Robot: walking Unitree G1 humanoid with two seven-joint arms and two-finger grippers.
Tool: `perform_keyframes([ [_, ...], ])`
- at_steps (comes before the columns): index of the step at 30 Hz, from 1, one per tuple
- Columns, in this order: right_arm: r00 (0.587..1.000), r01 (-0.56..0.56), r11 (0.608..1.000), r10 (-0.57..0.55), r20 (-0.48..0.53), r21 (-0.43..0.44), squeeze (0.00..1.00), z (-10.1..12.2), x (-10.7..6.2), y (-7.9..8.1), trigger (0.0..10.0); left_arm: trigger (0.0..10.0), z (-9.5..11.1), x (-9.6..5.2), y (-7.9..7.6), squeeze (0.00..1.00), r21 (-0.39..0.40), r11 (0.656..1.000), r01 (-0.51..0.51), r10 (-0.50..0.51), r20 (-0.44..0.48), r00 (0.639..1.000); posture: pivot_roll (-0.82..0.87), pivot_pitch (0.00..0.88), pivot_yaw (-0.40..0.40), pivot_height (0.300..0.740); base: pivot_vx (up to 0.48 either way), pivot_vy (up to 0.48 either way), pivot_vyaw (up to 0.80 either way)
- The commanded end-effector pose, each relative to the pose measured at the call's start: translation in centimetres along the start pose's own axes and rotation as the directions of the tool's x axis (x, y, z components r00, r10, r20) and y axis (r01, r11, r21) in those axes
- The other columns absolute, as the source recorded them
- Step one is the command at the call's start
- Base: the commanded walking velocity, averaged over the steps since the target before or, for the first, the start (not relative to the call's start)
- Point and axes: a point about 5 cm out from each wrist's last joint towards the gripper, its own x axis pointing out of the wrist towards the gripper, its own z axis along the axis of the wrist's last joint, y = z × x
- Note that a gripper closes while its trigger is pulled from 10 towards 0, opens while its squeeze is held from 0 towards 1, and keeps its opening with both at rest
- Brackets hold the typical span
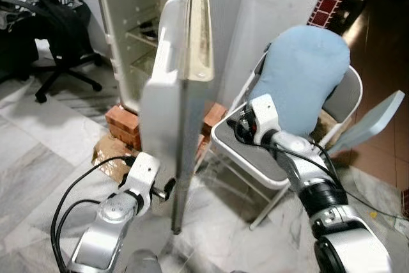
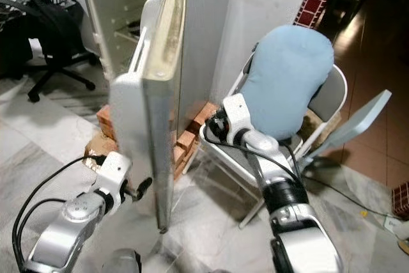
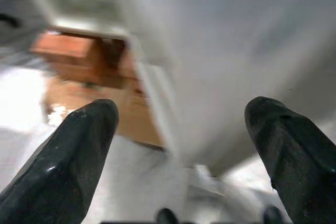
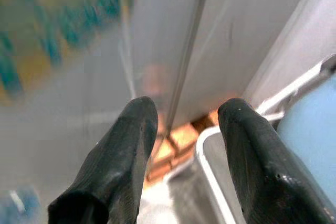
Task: Restocking fridge
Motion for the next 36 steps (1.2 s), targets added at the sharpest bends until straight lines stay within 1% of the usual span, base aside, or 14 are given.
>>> perform_keyframes([
  [1,0.997,0.065,0.998,-0.066,0.044,0.023,0.00,1.0,0.3,-0.6,10.0,10.0,-0.6,-0.1,2.0,0.00,-0.003,0.994,-0.112,0.112,0.013,0.994,0.13,0.000,-0.120,0.740,0.000,0.000,0.00],
  [2,0.990,0.105,0.992,-0.111,0.090,0.067,0.00,2.0,0.7,-0.6,10.0,10.0,-1.6,-0.1,3.8,0.00,0.028,0.982,-0.188,0.188,0.006,0.982,0.14,0.000,-0.122,0.740,0.000,0.000,0.00],
  [6,0.982,0.102,0.986,-0.121,0.143,0.130,0.00,3.6,1.4,0.0,10.0,10.0,-4.5,0.4,6.0,0.00,-0.034,0.970,-0.240,0.237,-0.072,0.969,0.13,0.000,-0.126,0.740,0.000,0.000,0.00],
  [15,0.982,0.053,0.980,-0.086,0.166,0.190,0.00,5.7,3.1,2.7,10.0,10.0,-7.2,1.1,8.2,0.00,-0.002,0.933,-0.361,0.360,-0.080,0.930,0.12,0.000,-0.142,0.740,0.000,0.000,0.00],
  [19,0.965,-0.202,0.953,0.154,0.211,0.226,0.00,7.1,2.9,5.0,10.0,10.0,-12.5,0.5,6.7,0.00,-0.163,0.931,-0.326,0.258,-0.339,0.905,0.12,0.000,-0.156,0.740,0.000,0.000,0.00],
  [20,0.918,-0.362,0.905,0.304,0.255,0.223,0.00,7.8,2.1,6.3,10.0,10.0,-13.3,0.3,6.3,0.00,-0.216,0.920,-0.326,0.234,-0.364,0.901,0.12,0.000,-0.158,0.740,0.000,0.000,0.00],
  [21,0.837,-0.528,0.816,0.453,0.307,0.237,0.00,8.7,1.0,7.5,10.0,10.0,-13.8,0.1,6.1,0.00,-0.237,0.912,-0.335,0.230,-0.380,0.896,0.12,0.000,-0.158,0.740,0.000,0.000,0.00],
  [22,0.837,-0.528,0.816,0.453,0.307,0.237,0.00,8.7,1.0,7.5,10.0,10.0,-13.8,0.1,6.1,0.00,-0.237,0.912,-0.335,0.230,-0.380,0.896,0.12,0.000,-0.158,0.740,0.000,0.000,0.00],
  [24,0.645,-0.753,0.631,0.650,0.401,0.188,0.00,10.3,-1.8,9.2,10.0,10.0,-14.7,-0.2,5.8,0.00,-0.237,0.913,-0.331,0.214,-0.413,0.885,0.12,0.000,-0.163,0.740,0.000,0.000,0.00],
  [25,0.606,-0.784,0.598,0.677,0.417,0.167,0.00,10.6,-2.4,9.4,10.0,10.0,-15.0,-0.2,5.7,0.00,-0.231,0.916,-0.327,0.209,-0.421,0.883,0.12,0.000,-0.163,0.740,0.000,0.000,0.00],
  [28,0.607,-0.779,0.616,0.695,0.385,0.115,0.00,10.2,-2.4,9.1,10.0,10.0,-15.7,-0.3,5.3,0.00,-0.235,0.913,-0.334,0.208,-0.438,0.875,0.12,0.000,-0.166,0.740,0.000,0.000,0.00],
  [31,0.695,-0.705,0.702,0.655,0.295,0.102,0.00,8.6,-1.1,8.3,10.0,10.0,-16.5,-0.6,5.0,0.00,-0.216,0.920,-0.327,0.198,-0.465,0.863,0.12,0.000,-0.167,0.740,0.000,0.000,0.00],
  [35,0.730,-0.676,0.729,0.641,0.236,0.112,0.00,7.4,-1.0,7.9,10.0,10.0,-16.9,-0.8,4.9,0.00,-0.221,0.919,-0.327,0.190,-0.479,0.857,0.12,0.000,-0.167,0.740,0.000,0.000,0.00],
  [36,0.770,-0.634,0.766,0.610,0.189,0.106,0.00,6.7,-1.0,7.6,10.0,10.0,-17.1,-0.9,4.8,0.00,-0.219,0.919,-0.327,0.190,-0.482,0.856,0.12,0.000,-0.166,0.740,0.000,0.000,0.00],
])
